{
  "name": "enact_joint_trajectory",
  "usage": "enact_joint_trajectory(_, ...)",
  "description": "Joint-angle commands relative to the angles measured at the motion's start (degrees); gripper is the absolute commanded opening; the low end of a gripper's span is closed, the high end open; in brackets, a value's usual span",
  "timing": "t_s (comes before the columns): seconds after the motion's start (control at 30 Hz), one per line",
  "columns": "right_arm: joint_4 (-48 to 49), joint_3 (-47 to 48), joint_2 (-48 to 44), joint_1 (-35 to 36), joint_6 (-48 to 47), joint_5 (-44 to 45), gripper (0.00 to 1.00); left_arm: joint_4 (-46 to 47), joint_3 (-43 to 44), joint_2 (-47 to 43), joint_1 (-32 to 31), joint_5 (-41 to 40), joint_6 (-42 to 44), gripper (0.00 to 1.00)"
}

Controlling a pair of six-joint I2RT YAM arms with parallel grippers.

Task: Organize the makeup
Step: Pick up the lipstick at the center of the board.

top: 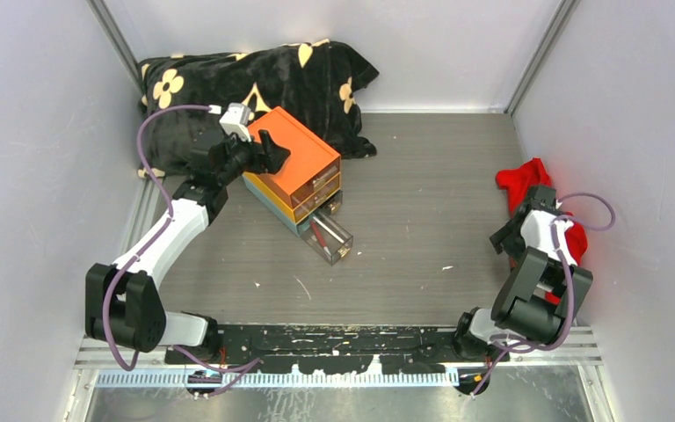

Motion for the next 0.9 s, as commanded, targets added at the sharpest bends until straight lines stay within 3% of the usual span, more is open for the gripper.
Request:
enact_joint_trajectory(0.0,3.2,-0.1,2.2,-0.3,0.3,0.3,0.97,-5.7,-2.4,-1.4,0.0,1.0,-1.7,0.76)
enact_joint_trajectory(0.43,5.3,6.8,10.6,-0.3,0.3,4.0,0.9,-6.8,-2.4,-3.2,0.0,-0.1,-0.4,0.76)
enact_joint_trajectory(0.6,7.9,4.0,11.9,-0.3,0.0,-0.9,0.71,-7.2,-2.4,-4.2,0.0,-1.2,0.1,0.76)
enact_joint_trajectory(0.87,10.9,0.0,12.7,-0.3,0.1,-0.1,0.7,-6.9,-3.1,-4.6,0.0,-0.7,-0.7,0.76)
